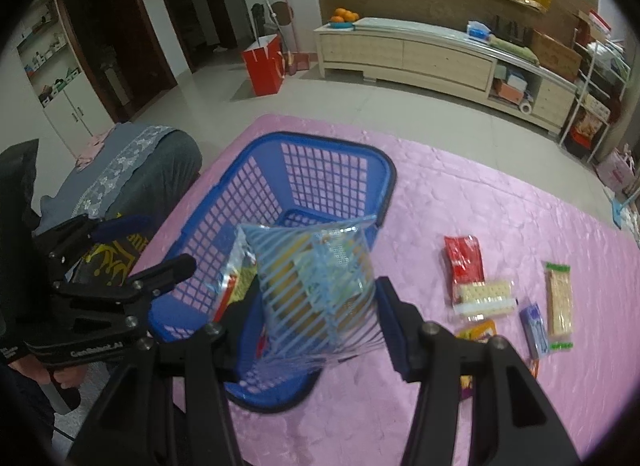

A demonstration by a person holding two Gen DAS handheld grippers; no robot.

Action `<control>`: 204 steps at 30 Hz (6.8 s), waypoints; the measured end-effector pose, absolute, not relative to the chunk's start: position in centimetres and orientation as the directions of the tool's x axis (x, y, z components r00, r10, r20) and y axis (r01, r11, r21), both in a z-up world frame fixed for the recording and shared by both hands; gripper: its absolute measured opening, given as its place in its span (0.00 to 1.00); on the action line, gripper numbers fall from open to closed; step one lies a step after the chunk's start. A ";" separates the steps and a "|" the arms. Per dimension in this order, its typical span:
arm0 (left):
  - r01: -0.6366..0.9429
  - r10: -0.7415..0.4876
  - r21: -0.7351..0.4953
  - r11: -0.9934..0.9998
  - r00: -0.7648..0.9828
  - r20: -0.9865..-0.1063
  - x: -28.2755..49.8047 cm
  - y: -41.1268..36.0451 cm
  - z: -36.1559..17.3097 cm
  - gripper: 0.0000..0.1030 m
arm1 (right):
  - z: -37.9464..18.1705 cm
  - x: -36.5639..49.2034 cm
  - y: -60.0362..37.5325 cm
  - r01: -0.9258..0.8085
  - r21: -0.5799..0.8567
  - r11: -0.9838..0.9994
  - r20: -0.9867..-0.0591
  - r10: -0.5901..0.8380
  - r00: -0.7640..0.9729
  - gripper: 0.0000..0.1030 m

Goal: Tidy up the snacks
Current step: 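Carry the sausage pouch with the left tool over the basket while the right tool carries the striped bag, then release the sausage pouch and striped bag into the basket, opening both tools, then move both tools back over the remaining snacks on the table, then grasp the orange sausage stick with the left tool while the right tool grasps the green-edged cracker pack, then lift and carry the sausage stick and cracker pack over the blue basket with both tools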

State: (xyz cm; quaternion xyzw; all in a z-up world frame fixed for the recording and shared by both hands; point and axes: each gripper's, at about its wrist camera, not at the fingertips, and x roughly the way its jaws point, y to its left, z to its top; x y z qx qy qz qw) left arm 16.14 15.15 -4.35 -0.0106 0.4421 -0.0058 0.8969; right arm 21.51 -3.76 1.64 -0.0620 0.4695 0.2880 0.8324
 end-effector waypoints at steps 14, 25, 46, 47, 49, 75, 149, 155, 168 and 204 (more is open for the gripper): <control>-0.077 0.001 -0.054 0.996 0.584 -0.812 20.2 18.6 -3.8 0.74 | 1.3 26.7 1.2 -0.598 0.134 0.790 -0.831 0.418 0.366 0.56; -0.128 0.018 -0.064 0.990 0.557 -0.830 23.0 19.8 -5.5 0.74 | -1.8 30.0 2.4 -0.570 0.117 0.813 -0.859 0.371 0.353 0.69; -0.057 -0.022 -0.072 0.996 0.618 -0.786 16.8 14.0 -0.6 0.76 | 4.7 22.4 -5.8 -0.505 0.108 0.856 -0.820 0.364 0.442 0.81; -0.052 -0.026 -0.074 0.996 0.624 -0.781 16.4 13.6 -0.3 0.76 | 4.9 22.1 -6.2 -0.501 0.108 0.859 -0.819 0.362 0.445 0.82; -0.038 -0.034 -0.075 0.996 0.633 -0.773 15.8 12.7 0.3 0.76 | 5.5 21.5 -7.2 -0.492 0.112 0.864 -0.815 0.363 0.452 0.82; 0.183 -0.140 -0.027 0.983 0.639 -0.756 13.2 -2.3 2.7 0.77 | 6.6 16.2 -20.8 -0.341 0.132 0.931 -0.797 0.305 0.522 0.81; 0.461 -0.156 0.018 0.887 0.335 -0.929 23.1 -21.5 -16.8 0.15 | -10.8 23.4 -37.9 -0.118 0.162 0.980 -0.930 0.191 0.313 0.82; 0.363 -0.142 0.013 0.932 0.395 -0.908 24.3 -18.8 -13.9 0.14 | -9.1 27.8 -36.0 -0.185 0.120 0.975 -0.922 0.178 0.343 0.81; 0.129 -0.050 0.007 0.992 0.437 -0.898 30.8 -14.5 -14.8 0.14 | -14.0 35.2 -32.7 -0.157 0.131 0.979 -0.958 0.165 0.233 0.81; 0.124 -0.142 -0.084 0.989 0.593 -0.792 19.7 -9.3 -3.8 0.14 | 2.6 21.7 -23.3 -0.316 0.075 0.946 -0.869 0.218 0.445 0.57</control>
